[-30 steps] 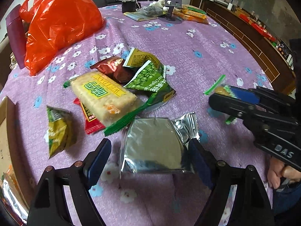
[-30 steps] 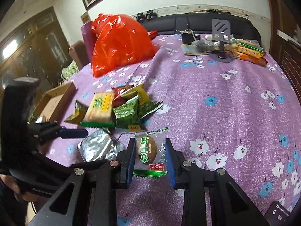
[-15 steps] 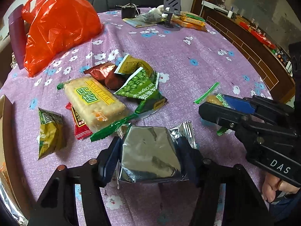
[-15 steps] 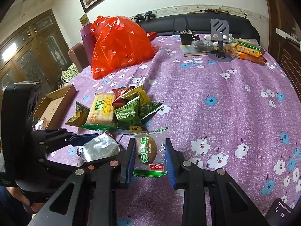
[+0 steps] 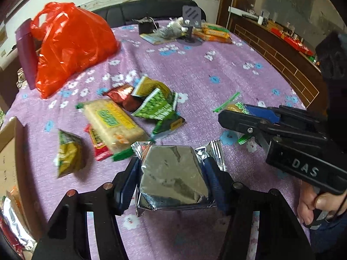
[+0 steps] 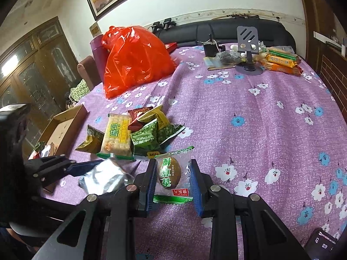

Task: Organize snacks
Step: 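Carry the foil pouch and cake packet over the cardboard tray, then open both grippers to drop the pouch and cake packet into the tray, then grasp the yellow-green pea packet with the left gripper while the right grasps the green pea packet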

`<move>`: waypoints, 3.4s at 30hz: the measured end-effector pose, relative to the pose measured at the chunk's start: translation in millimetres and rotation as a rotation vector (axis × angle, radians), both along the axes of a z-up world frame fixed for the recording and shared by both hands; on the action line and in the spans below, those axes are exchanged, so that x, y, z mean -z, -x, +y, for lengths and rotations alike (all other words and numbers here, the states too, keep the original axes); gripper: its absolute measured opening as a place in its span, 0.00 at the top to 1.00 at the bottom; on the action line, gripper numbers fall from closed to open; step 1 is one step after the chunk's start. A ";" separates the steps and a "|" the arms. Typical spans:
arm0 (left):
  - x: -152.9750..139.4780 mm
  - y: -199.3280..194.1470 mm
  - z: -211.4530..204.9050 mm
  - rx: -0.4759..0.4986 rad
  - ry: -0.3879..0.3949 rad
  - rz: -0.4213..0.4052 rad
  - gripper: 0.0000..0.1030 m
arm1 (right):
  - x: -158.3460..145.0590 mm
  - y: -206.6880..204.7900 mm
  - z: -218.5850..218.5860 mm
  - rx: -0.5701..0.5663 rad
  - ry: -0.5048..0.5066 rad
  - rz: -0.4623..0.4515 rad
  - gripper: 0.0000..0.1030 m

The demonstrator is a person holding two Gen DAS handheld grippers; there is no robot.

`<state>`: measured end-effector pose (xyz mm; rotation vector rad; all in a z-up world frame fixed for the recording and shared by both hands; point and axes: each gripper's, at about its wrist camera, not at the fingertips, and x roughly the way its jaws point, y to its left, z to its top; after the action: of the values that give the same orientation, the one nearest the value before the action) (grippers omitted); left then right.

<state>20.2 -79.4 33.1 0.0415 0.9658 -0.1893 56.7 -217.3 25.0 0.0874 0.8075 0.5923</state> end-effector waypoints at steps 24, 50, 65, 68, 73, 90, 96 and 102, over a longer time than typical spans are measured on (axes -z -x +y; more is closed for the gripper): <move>-65.9 87.5 237.5 -0.504 0.059 -0.155 0.41 | -39.2 54.2 95.0 -0.312 -0.198 0.123 0.69; -39.0 109.2 335.9 -0.611 0.092 -0.129 0.41 | -4.8 75.9 330.4 -0.543 0.012 0.129 0.68; -52.4 105.3 319.4 -0.599 0.108 -0.149 0.29 | -35.9 70.5 291.9 -0.497 -0.083 0.080 0.42; -59.3 105.0 307.8 -0.583 0.108 -0.159 0.29 | -43.7 68.2 272.4 -0.481 -0.115 0.084 0.42; -67.0 98.3 283.3 -0.541 0.112 -0.165 0.29 | -47.5 53.6 226.7 -0.404 -0.156 0.098 0.42; -50.7 28.4 142.3 -0.296 0.087 -0.053 0.29 | -18.0 -16.7 45.3 -0.012 -0.258 0.174 0.43; -25.7 -7.8 111.7 -0.314 -0.016 -0.008 0.29 | 4.4 -36.6 14.0 0.057 -0.305 0.202 0.48; 2.9 -33.5 108.2 -0.345 -0.046 0.062 0.52 | 9.9 -38.7 4.9 0.073 -0.319 0.210 0.50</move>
<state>53.7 28.8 30.3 -0.0893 1.0233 0.1499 95.3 -212.4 15.1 0.4754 0.9035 0.6456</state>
